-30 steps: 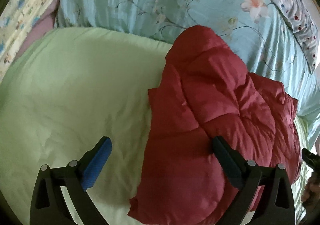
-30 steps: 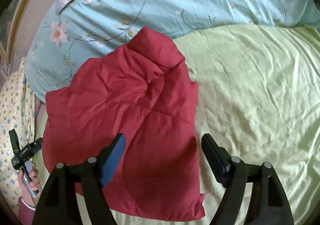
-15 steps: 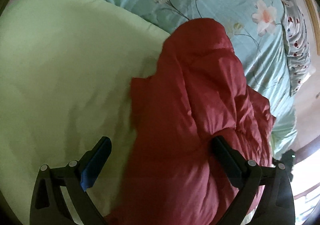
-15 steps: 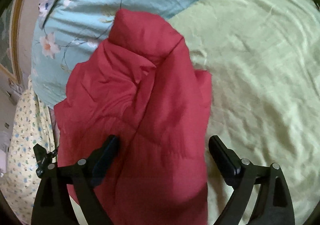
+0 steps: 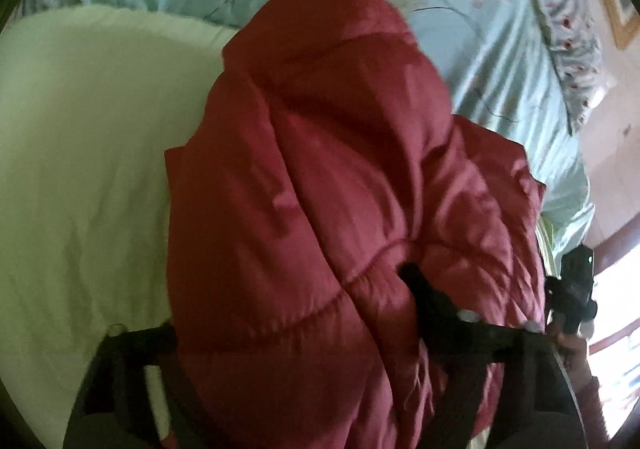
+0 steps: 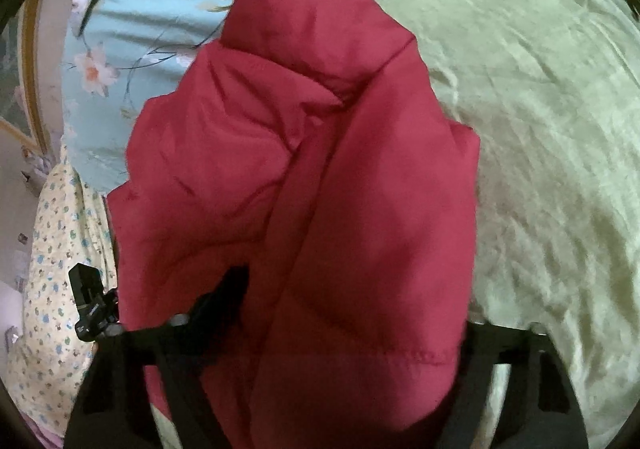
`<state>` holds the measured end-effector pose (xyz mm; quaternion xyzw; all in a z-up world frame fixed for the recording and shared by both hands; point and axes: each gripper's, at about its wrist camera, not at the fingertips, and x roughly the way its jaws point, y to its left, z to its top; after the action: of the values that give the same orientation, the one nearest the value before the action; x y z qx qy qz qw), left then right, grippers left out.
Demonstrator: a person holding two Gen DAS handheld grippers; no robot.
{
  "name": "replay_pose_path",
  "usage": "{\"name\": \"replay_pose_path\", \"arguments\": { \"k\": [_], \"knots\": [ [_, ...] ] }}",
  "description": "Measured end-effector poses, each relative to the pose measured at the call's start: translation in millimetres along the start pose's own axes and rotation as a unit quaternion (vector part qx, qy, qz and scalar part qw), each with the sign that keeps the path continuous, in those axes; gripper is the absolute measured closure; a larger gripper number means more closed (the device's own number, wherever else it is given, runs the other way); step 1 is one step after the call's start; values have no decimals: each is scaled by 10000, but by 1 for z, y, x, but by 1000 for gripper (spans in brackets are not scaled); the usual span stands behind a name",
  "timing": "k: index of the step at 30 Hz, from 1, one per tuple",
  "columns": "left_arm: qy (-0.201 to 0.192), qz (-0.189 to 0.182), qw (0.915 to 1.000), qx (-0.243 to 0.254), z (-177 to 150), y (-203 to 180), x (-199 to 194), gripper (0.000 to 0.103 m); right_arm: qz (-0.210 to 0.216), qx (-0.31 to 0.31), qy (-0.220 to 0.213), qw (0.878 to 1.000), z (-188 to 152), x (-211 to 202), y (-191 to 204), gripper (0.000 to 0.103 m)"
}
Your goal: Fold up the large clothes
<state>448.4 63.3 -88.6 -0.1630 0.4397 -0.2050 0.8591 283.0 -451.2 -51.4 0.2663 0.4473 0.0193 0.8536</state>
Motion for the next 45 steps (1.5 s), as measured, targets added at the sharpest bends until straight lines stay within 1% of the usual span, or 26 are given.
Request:
{"name": "replay_pose_path", "arguments": {
  "k": [2,5,8,11,12,20,22,27,31,34,39,42,45],
  "knots": [
    [-89,24,9999,94,-2,-5,-8,46,64,5,-35,10000,-2,-8,1,49],
    [-183,10,9997,186,-5,-11,-22,54,106,25,-122,9999,-8,-20,8,59],
    [-273,-91,9992,274,-17,-18,-44,57,147,18,-179,9997,-17,-34,16,63],
    [-344,-189,9987,311,-35,-20,-66,58,174,-72,-154,9997,-32,-48,27,65],
    [-355,-221,9987,291,-41,-12,-80,58,198,-114,-141,9996,-38,-54,30,65],
    [-332,-390,9985,169,-102,5,-141,59,362,-195,-55,9991,-100,-89,41,65],
    [-330,-426,9985,129,-120,7,-155,59,385,-210,-23,9990,-111,-91,47,65],
    [-349,-466,9982,109,-162,12,-194,58,431,-229,39,9988,-135,-102,47,65],
    [-328,-550,9979,93,-187,18,-215,58,514,-213,90,9984,-151,-107,43,65],
    [-286,-491,9983,93,-195,24,-219,57,573,-182,103,9981,-160,-108,39,64],
    [-305,-214,9993,13,-199,29,-211,54,565,-71,25,9984,-164,-103,32,61],
    [-352,-177,9992,-93,-203,32,-208,51,543,4,-46,9985,-165,-98,25,57],
    [-391,-203,9988,-189,-209,31,-208,49,629,111,-114,9979,-168,-95,17,56]
  ]
}}
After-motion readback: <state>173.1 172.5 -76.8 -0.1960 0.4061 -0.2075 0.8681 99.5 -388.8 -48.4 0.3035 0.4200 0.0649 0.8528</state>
